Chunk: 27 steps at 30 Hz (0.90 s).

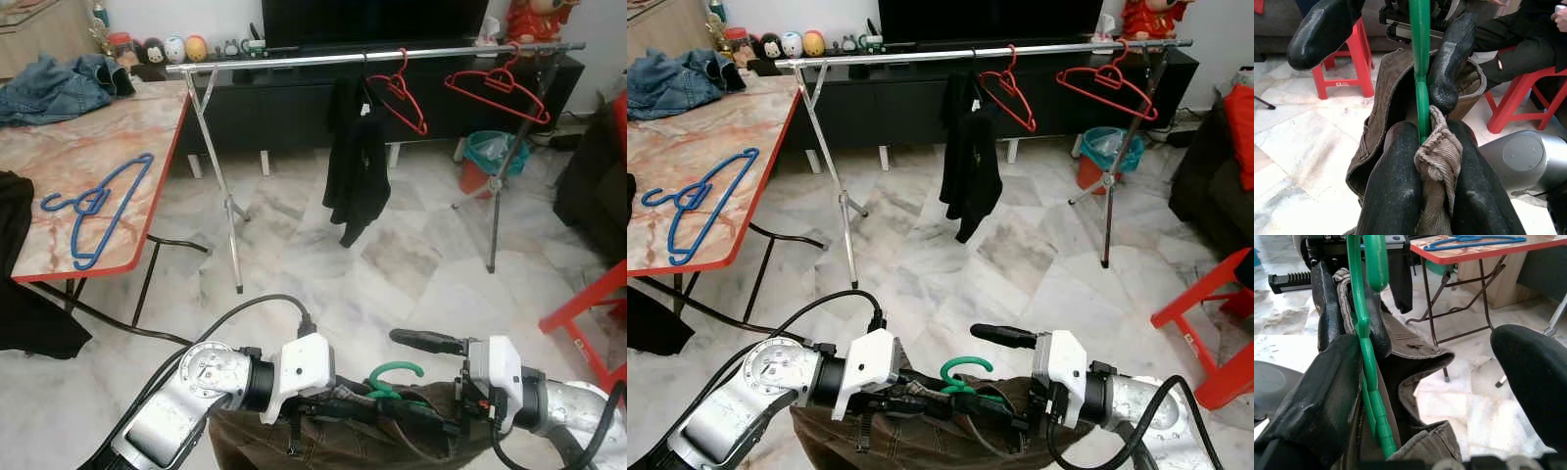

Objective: Hang hanger

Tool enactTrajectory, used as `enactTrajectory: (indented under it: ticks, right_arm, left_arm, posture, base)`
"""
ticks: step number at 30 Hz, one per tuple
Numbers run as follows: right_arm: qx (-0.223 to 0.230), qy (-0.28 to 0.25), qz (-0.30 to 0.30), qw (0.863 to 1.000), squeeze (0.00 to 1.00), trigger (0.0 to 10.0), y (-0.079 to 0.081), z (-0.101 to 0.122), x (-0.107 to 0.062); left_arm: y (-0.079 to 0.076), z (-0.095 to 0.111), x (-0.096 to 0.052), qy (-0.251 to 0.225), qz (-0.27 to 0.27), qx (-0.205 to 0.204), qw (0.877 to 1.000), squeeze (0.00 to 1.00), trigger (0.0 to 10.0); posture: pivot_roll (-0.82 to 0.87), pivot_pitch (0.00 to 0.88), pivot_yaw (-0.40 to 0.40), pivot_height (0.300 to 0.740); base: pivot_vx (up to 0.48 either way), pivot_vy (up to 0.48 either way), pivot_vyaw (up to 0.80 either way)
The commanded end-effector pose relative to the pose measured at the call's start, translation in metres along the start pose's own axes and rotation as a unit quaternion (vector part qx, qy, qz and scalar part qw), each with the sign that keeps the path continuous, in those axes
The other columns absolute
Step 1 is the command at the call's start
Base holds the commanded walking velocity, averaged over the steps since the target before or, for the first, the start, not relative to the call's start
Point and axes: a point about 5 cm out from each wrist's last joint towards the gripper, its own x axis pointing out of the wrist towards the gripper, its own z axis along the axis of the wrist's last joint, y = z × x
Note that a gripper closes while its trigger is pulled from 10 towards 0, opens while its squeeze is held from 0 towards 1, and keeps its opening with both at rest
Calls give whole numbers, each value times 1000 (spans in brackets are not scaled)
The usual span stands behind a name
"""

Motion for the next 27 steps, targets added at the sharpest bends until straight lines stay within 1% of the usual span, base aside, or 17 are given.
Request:
enactTrajectory:
  ticks: [1, 5, 8, 9, 10, 15, 16, 17, 18, 19, 20, 27]
  right_arm:
    - [9, 18, 4, 1000, 0, 10000, 1, -3, -7]
    - [24, 24, 18, 999, 0, 10000, 7, -9, -7]
    - [27, 25, 20, 999, 0, 10000, 8, -10, -6]
    - [49, 30, 39, 998, 0, 10000, 13, -14, -6]
    - [57, 34, 49, 997, 0, 10000, 15, -16, -7]
    - [62, 37, 56, 996, 0, 10000, 16, -17, -7]
    - [65, 37, 57, 996, 0, 9294, 17, -19, -8]
    - [65, 37, 57, 996, 0, 9294, 17, -19, -8]
    - [66, 38, 57, 995, 0, 2471, 16, -20, -7]
    - [66, 38, 57, 995, 0, 2471, 16, -20, -7]
    - [66, 38, 56, 996, 0, 0, 16, -21, -7]
    - [66, 36, 47, 996, 0, 0, 14, -23, -5]
  left_arm:
    - [-2, 14, 2, -20, -12, 24, 999, 0, 10000]
    - [-2, 14, 2, -21, -11, 25, 999, 0, 10000]
    - [-1, 14, 2, -21, -11, 25, 999, 0, 10000]
    - [-1, 14, 1, -19, -10, 25, 999, 0, 10000]
    - [-1, 14, 1, -19, -10, 26, 999, 0, 10000]
    - [-1, 14, 1, -19, -9, 26, 999, 0, 10000]
    - [-1, 14, 1, -19, -9, 26, 999, 0, 10000]
    - [-1, 14, 1, -19, -9, 26, 999, 0, 10000]
    - [-1, 14, 1, -20, -9, 26, 999, 0, 10000]
    - [-1, 14, 1, -20, -9, 26, 999, 0, 10000]
    - [-1, 15, 1, -21, -8, 26, 999, 0, 10000]
    - [-1, 15, 1, -21, -7, 26, 999, 0, 10000]
  posture:
    - [-11, 36, 12, 740]
    - [-8, 36, 13, 740]
    - [-8, 36, 13, 740]
    - [-3, 36, 14, 740]
    - [-2, 36, 13, 740]
    - [-3, 35, 13, 740]
    - [-1, 36, 13, 740]
    - [-1, 36, 13, 740]
    - [-1, 36, 13, 740]
    - [-1, 36, 13, 740]
    - [0, 37, 13, 740]
    - [0, 36, 13, 740]
  base:
    - [0, 0, 0]
    - [0, 0, 0]
    - [0, 0, 0]
    - [0, 0, 0]
    - [0, 0, 0]
    - [0, 0, 0]
    - [0, 0, 0]
    - [0, 0, 0]
    - [0, 0, 0]
    - [0, 0, 0]
    - [0, 0, 0]
    - [0, 0, 0]
